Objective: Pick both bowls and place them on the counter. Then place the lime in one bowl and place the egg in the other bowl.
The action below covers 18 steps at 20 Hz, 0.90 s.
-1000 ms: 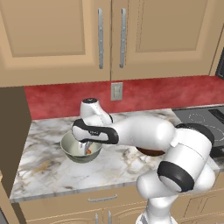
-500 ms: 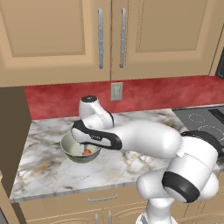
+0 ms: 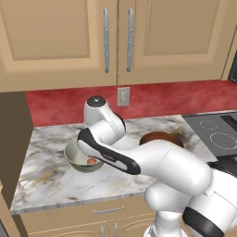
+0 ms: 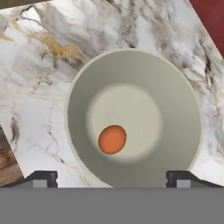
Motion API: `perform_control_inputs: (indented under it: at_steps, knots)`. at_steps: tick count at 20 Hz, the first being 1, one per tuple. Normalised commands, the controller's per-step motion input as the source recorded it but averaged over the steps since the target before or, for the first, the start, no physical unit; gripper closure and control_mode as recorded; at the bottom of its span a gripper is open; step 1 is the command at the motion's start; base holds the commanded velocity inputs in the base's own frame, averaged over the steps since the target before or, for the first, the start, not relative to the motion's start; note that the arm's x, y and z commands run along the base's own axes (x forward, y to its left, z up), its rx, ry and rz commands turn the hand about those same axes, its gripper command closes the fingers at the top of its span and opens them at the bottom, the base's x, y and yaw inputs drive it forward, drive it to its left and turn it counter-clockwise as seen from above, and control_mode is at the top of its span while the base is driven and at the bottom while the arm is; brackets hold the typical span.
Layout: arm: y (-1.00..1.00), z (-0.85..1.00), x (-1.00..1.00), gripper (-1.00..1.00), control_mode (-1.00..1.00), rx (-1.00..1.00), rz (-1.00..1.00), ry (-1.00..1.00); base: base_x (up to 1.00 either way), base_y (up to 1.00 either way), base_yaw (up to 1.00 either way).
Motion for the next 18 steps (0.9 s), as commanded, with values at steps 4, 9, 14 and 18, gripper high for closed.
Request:
perform_control_inputs:
  at_steps: [4,9,14,18]
  knots:
    - [0.00,0.44,-0.36,-1.00,-1.00,0.00,-0.04,-0.12,0.00,0.00,0.00]
    - [-0.11,0.18,-0.51,-1.00,-1.00,0.00,-0.05,-0.11,0.00,0.00,0.00]
    - [-0.22,0.00,-0.60,-1.00,-1.00,0.00,-0.05,-0.08,0.00,0.00,0.00]
    - [-0.33,0.00,-0.58,-1.00,-1.00,0.00,-0.06,-0.08,0.00,0.00,0.00]
